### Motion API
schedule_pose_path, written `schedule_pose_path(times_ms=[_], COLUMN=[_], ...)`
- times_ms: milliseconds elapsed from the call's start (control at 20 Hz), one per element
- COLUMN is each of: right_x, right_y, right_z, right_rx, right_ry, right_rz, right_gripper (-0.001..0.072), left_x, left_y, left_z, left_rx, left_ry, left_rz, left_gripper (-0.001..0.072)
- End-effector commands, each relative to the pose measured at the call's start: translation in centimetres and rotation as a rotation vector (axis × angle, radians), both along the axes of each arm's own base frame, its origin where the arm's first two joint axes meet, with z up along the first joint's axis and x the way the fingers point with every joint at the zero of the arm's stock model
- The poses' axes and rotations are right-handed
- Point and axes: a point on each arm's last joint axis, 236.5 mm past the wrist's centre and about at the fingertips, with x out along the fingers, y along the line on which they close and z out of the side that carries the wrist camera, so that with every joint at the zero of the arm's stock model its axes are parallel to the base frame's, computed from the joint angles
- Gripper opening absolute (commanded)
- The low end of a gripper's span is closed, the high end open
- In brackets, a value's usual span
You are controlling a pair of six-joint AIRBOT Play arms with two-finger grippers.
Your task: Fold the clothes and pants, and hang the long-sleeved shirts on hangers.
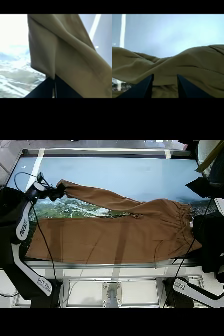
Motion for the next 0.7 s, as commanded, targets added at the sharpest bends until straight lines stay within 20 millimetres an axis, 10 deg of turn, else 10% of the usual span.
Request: schedule_pose_path(times_ms=[0,200,650], right_x=[-0.8,-0.7,1.8], right_y=[-1.6,-3.1,2.0], right_z=[-1.6,-6.0,-16.5], right_rx=[-0.095,-0.100,0.004], right_ry=[0.056,0.180,0.375], right_rz=[-0.006,-0.023,0.100], right_gripper=[0.0339,0.0339,0.0339], left_x=[-2.7,-6.5,-8.3], left_y=[4.5,7.2,3.1], left_z=[2.6,6.5,5.2], left_rx=[0.277,0.541,0.787], left_ry=[0.066,0.153,0.249], left_rz=[-0.120,-0.248,-0.574], left_gripper=[0.0010,0.0010,0.0010])
